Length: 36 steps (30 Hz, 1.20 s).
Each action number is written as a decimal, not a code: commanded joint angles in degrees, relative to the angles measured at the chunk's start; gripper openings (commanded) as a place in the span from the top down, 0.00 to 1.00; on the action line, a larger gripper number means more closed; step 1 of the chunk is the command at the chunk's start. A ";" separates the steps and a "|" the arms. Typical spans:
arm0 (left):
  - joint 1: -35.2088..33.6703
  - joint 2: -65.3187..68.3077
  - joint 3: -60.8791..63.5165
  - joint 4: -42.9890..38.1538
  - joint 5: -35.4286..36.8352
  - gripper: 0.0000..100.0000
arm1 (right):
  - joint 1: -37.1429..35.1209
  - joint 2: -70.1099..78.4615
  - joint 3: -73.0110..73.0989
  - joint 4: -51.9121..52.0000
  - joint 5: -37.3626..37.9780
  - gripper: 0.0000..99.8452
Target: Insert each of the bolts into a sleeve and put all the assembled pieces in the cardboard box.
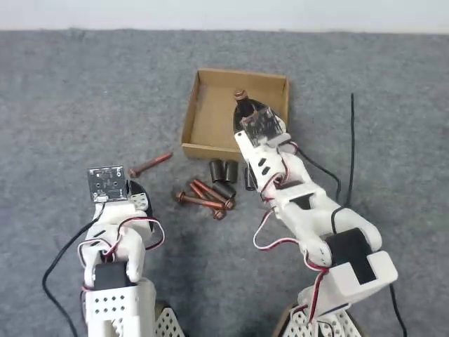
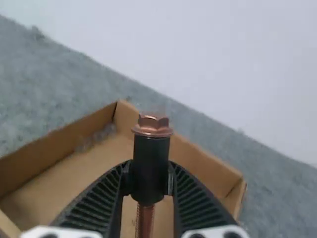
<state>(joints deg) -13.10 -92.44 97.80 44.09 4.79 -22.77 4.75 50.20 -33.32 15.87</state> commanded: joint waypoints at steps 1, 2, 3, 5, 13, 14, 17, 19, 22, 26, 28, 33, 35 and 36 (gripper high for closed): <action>0.44 -1.14 -0.92 -0.09 -0.70 0.99 | 0.84 -0.75 -6.95 7.34 0.70 0.99; 0.44 -1.14 -0.92 -0.09 -0.70 0.99 | 0.84 -0.66 -8.18 9.71 0.62 0.99; 0.44 -1.14 -0.92 -0.09 -0.70 0.99 | 0.84 -0.66 -9.41 12.18 -0.26 0.99; 0.44 -1.14 -0.92 -0.09 -0.70 0.99 | 1.10 -0.66 -11.87 17.10 -4.57 0.99; 0.44 -1.14 -0.92 -0.09 -0.70 0.99 | 5.85 -0.40 -22.51 38.73 -14.24 0.99; 0.44 -1.14 -0.92 -0.09 -0.70 0.99 | 6.37 -0.31 -23.30 40.04 -14.24 0.99; 0.44 -1.14 -0.92 -0.09 -0.70 0.99 | 7.96 2.07 -25.49 41.63 -14.24 0.99; 0.44 -1.14 -0.92 -0.09 -0.70 0.99 | 8.31 4.53 -26.29 41.63 -14.24 0.99; 0.44 -1.14 -0.92 -0.09 -0.70 0.99 | 8.22 7.52 -26.46 41.63 -14.07 0.99; 0.44 -1.14 -0.92 -0.09 -0.79 0.99 | 8.57 7.52 -27.34 42.77 -14.15 0.97; 0.44 -1.14 -0.92 -0.09 -0.79 0.99 | 8.57 5.85 -27.69 45.67 -14.24 0.91; 0.62 -1.14 -0.92 -0.09 -0.79 0.99 | 7.87 1.19 -27.87 52.53 -16.35 0.84; 1.58 -1.14 -0.92 0.00 -0.88 0.99 | 7.60 -1.19 -27.52 53.41 -19.96 0.87; 1.76 -1.14 -0.92 0.00 -0.88 0.99 | 7.43 -2.51 -26.73 53.41 -21.19 0.89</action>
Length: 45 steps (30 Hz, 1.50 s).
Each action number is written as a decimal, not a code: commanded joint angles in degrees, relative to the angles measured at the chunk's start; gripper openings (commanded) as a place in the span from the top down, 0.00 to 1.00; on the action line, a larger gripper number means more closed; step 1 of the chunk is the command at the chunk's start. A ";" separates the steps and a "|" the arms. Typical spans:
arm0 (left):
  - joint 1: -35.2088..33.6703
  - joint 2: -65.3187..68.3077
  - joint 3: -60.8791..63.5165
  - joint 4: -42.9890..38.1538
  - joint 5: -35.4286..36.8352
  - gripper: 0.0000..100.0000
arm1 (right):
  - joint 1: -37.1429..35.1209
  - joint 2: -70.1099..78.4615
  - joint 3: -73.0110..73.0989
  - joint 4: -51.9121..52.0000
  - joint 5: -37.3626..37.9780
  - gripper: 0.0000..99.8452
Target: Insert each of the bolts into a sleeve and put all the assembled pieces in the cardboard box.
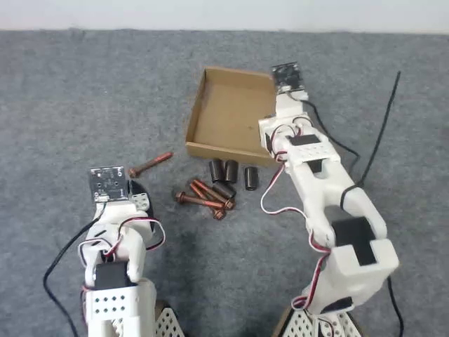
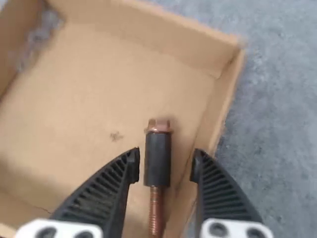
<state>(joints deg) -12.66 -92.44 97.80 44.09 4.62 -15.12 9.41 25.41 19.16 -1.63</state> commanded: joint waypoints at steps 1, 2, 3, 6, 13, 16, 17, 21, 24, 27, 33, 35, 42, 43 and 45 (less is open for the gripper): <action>1.32 -1.14 -0.92 0.00 -0.70 0.99 | -0.22 -8.84 -1.23 0.84 -4.75 0.90; 1.32 -1.14 -0.92 0.00 -0.70 0.99 | -0.22 -10.86 -0.35 0.84 -5.36 0.92; 1.32 -1.14 -0.92 0.00 -0.70 0.99 | -0.22 -13.14 0.97 0.92 -5.63 0.94; 1.32 -1.14 -0.92 0.00 -0.70 0.99 | -0.22 -21.32 6.95 0.92 -5.71 0.99; 1.32 -1.14 -0.92 0.00 -0.70 0.99 | -6.81 -39.08 24.44 1.71 -5.36 0.99; 1.32 -1.14 -0.92 0.09 -0.70 0.99 | -9.45 -44.00 26.02 10.07 -5.63 0.99; 1.32 -1.14 -0.92 0.09 -0.70 0.99 | -10.24 -44.97 25.85 13.67 -5.71 0.99; 1.32 -1.14 -0.92 0.18 -0.70 0.99 | -13.23 -45.49 24.70 23.16 -7.74 0.99; 1.32 -1.14 -0.92 0.18 -0.70 0.99 | -13.76 -42.51 23.21 25.89 -9.05 0.99; 1.32 -1.14 -0.92 0.18 -0.70 0.99 | -13.93 -35.30 20.31 27.91 -9.23 0.99; 1.41 -1.14 -0.92 0.18 -0.70 0.99 | -13.85 -21.23 10.64 31.78 -9.32 0.98; 1.41 -1.14 -0.92 0.18 -0.70 0.99 | -13.67 -18.33 7.82 33.27 -9.32 0.94; 1.41 -1.14 -0.92 0.18 -0.70 0.99 | -14.90 -11.12 2.55 34.95 -9.41 0.84; 1.41 -1.14 -0.92 0.18 -0.70 0.99 | -15.08 -10.42 2.11 34.77 -9.41 0.85; 1.41 -1.14 -0.92 0.18 -0.70 0.99 | -15.25 -9.10 1.23 34.42 -9.41 0.86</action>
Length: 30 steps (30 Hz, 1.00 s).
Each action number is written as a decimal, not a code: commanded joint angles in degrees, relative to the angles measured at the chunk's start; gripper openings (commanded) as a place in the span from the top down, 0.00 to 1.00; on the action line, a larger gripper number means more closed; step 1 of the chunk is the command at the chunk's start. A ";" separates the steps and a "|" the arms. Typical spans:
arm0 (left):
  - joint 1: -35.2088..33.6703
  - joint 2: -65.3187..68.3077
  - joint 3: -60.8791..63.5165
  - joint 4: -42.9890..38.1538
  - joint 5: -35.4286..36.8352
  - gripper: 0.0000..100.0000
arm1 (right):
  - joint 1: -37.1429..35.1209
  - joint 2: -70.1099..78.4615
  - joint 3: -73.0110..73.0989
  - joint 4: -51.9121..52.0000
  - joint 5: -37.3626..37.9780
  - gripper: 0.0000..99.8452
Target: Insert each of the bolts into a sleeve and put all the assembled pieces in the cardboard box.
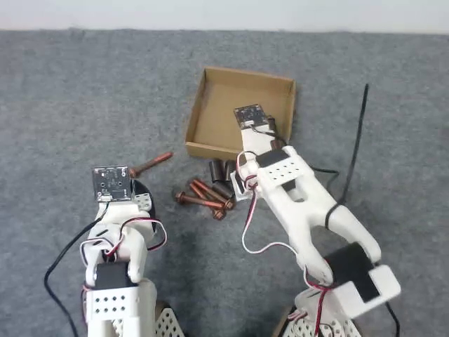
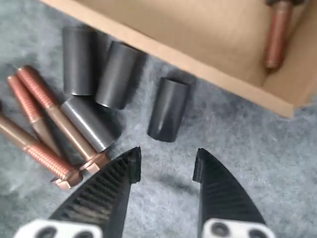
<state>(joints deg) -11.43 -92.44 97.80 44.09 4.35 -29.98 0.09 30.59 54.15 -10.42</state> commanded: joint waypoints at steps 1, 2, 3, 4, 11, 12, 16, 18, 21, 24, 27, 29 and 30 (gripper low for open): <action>0.18 -1.14 -0.92 0.18 -0.44 0.99 | -0.40 0.84 -4.57 -0.57 -0.62 0.87; 0.18 -1.14 -0.92 0.18 -0.44 0.99 | -0.40 1.63 -5.19 -0.57 -0.62 0.88; 0.18 -1.14 -0.92 0.18 -0.44 0.99 | -0.13 2.42 -5.80 -0.57 -0.62 0.88; 0.18 -1.14 -0.92 0.18 -0.44 0.99 | -0.04 3.21 -6.42 -0.57 -0.62 0.89; 0.18 -1.14 -0.92 0.18 -0.44 0.99 | 1.71 8.75 -7.74 -6.02 -0.35 0.89; 0.18 -1.14 -0.92 0.18 -0.44 0.99 | 2.33 9.10 -7.82 -6.73 -0.26 0.89; 0.18 -1.14 -0.92 0.18 -0.44 0.99 | 3.38 10.42 -9.32 -5.85 -0.26 0.89; 0.18 -1.14 -0.92 0.18 -0.44 0.99 | 3.38 10.77 -9.32 -6.02 -0.26 0.89; 0.18 -1.14 -0.92 0.18 -0.44 0.99 | 3.38 10.68 -9.23 -6.11 -0.26 0.99; 0.18 -1.14 -0.92 0.18 -0.44 0.99 | 3.38 10.24 -9.05 -5.67 -0.26 0.97; 0.18 -1.14 -0.92 0.09 -0.44 0.99 | 3.38 10.24 -8.97 -5.58 -0.26 1.00; 0.18 -1.14 -0.92 0.00 -0.44 0.99 | 3.47 9.71 -8.62 -4.26 -0.26 0.99; 0.18 -1.14 -0.92 0.00 -0.44 0.99 | 3.47 8.84 -8.26 -3.12 -0.26 0.99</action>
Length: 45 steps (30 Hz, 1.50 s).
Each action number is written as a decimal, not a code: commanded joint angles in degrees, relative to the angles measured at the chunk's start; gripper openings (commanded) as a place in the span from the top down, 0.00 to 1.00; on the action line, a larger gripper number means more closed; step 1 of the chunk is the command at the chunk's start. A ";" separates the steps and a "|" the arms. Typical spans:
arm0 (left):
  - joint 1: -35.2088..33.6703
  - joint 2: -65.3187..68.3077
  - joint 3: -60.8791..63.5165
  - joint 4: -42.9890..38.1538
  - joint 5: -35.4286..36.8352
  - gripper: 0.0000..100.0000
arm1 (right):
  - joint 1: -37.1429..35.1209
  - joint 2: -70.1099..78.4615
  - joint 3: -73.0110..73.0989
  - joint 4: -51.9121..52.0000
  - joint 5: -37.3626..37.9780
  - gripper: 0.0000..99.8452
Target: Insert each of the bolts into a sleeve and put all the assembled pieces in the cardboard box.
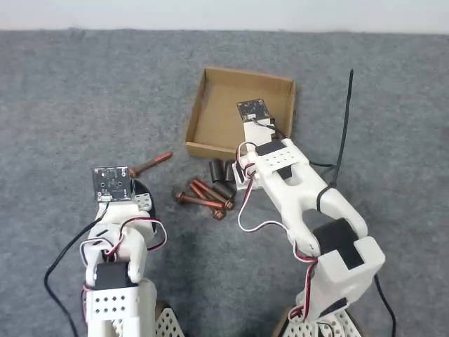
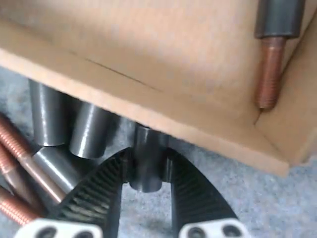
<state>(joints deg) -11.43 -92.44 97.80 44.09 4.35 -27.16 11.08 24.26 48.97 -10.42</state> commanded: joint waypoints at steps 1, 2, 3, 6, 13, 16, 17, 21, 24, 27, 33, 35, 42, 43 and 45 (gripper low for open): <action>0.18 -1.14 -0.92 0.00 -0.44 0.99 | 0.66 -3.47 -1.49 3.30 -0.26 0.99; 0.18 -1.14 -0.92 0.00 -0.44 0.99 | 0.66 -5.23 -0.97 4.70 -0.26 0.99; 0.18 -1.14 -0.92 0.00 -0.44 0.99 | 0.66 -7.43 -0.09 6.11 -0.26 0.99; 0.18 -1.14 -0.92 0.00 -0.44 0.99 | 0.66 -15.78 4.66 7.60 -0.26 0.99; -0.09 -1.14 -0.92 0.00 -0.44 0.99 | 3.30 -37.67 20.13 7.60 -0.26 0.99; -0.09 -1.14 -0.92 -0.09 -0.44 0.99 | 8.13 -45.93 26.29 7.60 0.18 0.99; -0.09 -1.14 -0.92 -0.09 -0.44 0.99 | 9.80 -48.40 28.04 7.52 1.49 0.99; -0.09 -1.14 -0.92 -0.09 -0.44 0.99 | 15.52 -56.13 34.55 7.60 10.81 0.99; -0.18 -1.14 -0.92 -0.09 -0.44 0.99 | 21.49 -59.38 36.48 7.43 17.32 0.99; -0.18 -1.14 -0.84 -0.09 -0.44 0.99 | 27.82 -59.91 39.21 2.59 17.05 0.99; -0.18 -1.14 -0.84 -0.09 -0.44 0.99 | 33.98 -59.91 48.26 -11.74 16.44 0.99; -0.18 -1.14 -0.92 0.18 -0.44 0.99 | 34.59 -59.91 49.76 -13.76 17.14 0.99; -0.26 -0.70 -7.69 9.49 -0.18 0.99 | 34.33 -59.91 52.40 -19.38 17.41 0.99; -0.26 -0.62 -9.36 10.99 -0.09 0.99 | 34.33 -59.91 52.75 -20.18 17.41 0.99; -0.18 -0.62 -12.62 14.15 -0.09 0.99 | 34.33 -59.91 53.19 -21.14 17.41 0.99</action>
<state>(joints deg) -11.43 -92.44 93.32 52.88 4.26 6.51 -46.51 77.80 30.15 5.76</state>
